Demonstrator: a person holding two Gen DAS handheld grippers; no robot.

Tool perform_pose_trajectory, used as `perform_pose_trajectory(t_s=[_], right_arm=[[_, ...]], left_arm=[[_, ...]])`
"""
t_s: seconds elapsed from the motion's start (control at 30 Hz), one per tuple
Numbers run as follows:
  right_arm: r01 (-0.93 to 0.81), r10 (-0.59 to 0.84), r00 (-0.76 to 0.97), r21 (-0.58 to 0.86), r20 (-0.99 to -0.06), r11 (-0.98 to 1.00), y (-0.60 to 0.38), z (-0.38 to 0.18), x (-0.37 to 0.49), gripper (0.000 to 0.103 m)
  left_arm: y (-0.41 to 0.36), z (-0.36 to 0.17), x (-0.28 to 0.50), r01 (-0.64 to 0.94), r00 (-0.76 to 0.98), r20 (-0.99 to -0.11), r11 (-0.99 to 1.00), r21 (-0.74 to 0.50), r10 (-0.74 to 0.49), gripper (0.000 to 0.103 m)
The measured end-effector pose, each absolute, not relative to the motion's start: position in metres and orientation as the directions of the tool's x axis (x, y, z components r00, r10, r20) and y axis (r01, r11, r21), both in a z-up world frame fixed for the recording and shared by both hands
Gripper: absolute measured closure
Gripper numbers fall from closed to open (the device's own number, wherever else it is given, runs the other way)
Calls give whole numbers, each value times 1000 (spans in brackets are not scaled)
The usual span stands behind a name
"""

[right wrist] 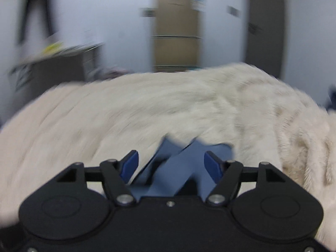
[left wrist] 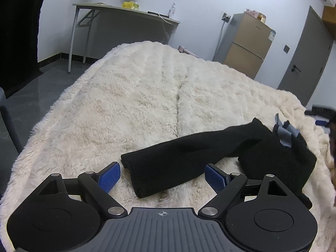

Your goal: Fold clothes

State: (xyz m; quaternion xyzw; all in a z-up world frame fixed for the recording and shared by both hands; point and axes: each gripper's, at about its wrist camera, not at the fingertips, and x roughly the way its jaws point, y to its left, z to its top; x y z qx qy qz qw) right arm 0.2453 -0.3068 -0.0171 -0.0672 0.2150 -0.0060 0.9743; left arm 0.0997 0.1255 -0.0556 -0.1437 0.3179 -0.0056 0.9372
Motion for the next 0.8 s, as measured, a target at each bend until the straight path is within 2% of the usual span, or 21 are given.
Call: perform_pose_trajectory(t_s=[0.2, 0.27, 0.33, 0.37, 0.4, 0.43, 0.57, 0.7, 0.73, 0.77, 0.8], right_arm=[[-188, 78, 916, -248, -394, 950, -306, -90, 164, 35], [-185, 67, 914, -264, -401, 947, -317, -109, 152, 32], [-174, 62, 905, -234, -420, 957, -328, -126, 148, 24], [-163, 59, 904, -215, -423, 963, -332, -131, 150, 21], [-153, 55, 906, -205, -419, 967, -334, -132, 153, 14], [-144, 46, 909, -208, -414, 967, -333, -135, 158, 12], [-140, 29, 914, -248, -405, 959, -326, -143, 172, 10], [-146, 31, 918, -264, -395, 954, -323, -147, 171, 10], [-147, 31, 919, -268, -393, 952, -323, -148, 171, 10], [-148, 32, 920, -271, -392, 951, -321, -150, 169, 10], [-148, 31, 921, -276, -389, 950, -318, -152, 166, 10]], left_arm=[[121, -55, 98, -59, 795, -597, 965, -257, -110, 19], [118, -57, 101, -49, 786, -607, 967, -248, -116, 19], [115, -61, 105, -37, 772, -624, 971, -235, -122, 19], [114, -62, 108, -31, 765, -632, 973, -229, -124, 19], [113, -63, 110, -29, 763, -634, 974, -225, -123, 19], [113, -67, 117, -31, 759, -641, 977, -209, -113, 19], [115, -73, 142, -77, 759, -649, 985, -151, -40, 19], [107, -82, 159, -18, 738, -674, 997, -75, -38, 19], [104, -83, 162, 1, 736, -676, 999, -52, -36, 20], [102, -84, 164, 17, 735, -678, 999, -37, -37, 28], [104, -83, 166, 21, 734, -676, 997, -76, -67, 42]])
